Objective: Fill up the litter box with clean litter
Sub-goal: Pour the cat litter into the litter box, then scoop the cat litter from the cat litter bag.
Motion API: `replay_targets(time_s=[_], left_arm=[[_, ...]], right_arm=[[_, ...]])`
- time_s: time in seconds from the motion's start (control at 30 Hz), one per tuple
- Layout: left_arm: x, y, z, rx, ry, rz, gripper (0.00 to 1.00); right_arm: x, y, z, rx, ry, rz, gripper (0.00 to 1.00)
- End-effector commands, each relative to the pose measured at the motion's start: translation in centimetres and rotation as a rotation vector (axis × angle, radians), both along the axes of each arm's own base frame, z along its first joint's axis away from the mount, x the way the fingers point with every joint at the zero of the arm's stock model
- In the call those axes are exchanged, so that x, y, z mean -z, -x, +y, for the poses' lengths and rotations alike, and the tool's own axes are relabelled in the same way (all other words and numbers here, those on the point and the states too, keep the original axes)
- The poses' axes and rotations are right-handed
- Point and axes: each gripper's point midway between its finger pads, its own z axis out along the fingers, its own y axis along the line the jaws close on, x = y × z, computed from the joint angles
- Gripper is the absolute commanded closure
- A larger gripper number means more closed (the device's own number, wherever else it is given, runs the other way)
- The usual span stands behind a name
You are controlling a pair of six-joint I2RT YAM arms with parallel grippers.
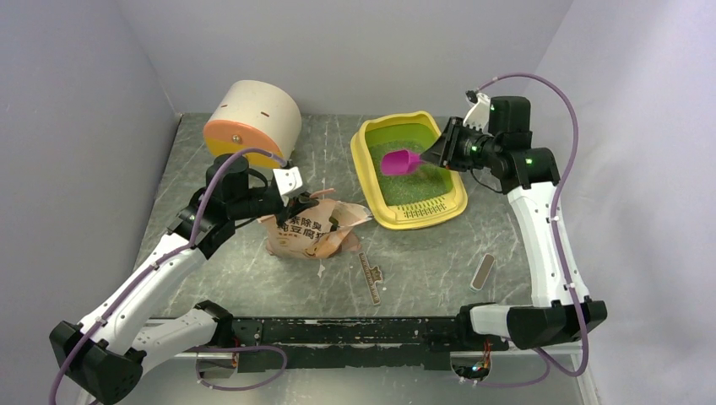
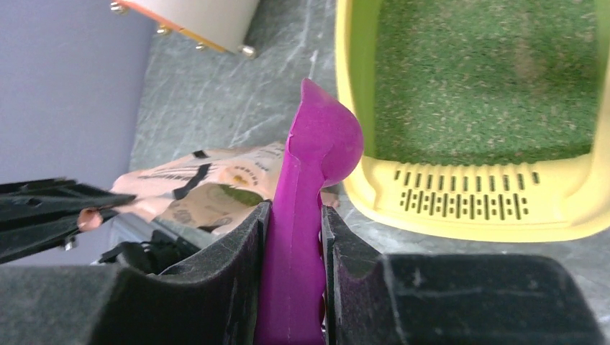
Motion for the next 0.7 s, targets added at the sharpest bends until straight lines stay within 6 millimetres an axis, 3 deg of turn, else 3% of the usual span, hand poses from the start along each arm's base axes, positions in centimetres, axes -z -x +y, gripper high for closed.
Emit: replay_targets(time_s=[0.0, 0.37, 0.5, 0.67], left_arm=[[-2.6, -0.1, -0.1, -0.009, 0.042, -0.056, 0.95], [-2.7, -0.7, 0.5, -0.088, 0.078, -0.062, 0.95], [-2.5, -0.7, 0.6, -0.097, 0.088, -0.055, 0.95], [-2.6, -0.9, 0.4, -0.095, 0.085, -0.054, 0.95]], right_arm=[[-2.7, 2.6, 1.9, -0.104, -0.104, -0.026, 1.00], [-4.0, 5.8, 4.8, -0.338, -0.235, 0.008, 1.00], [-4.7, 6.5, 4.9, -0.367, -0.224, -0.014, 1.00], [-3.4, 7.5, 5.4, -0.407, -0.221, 0.028, 1.00]])
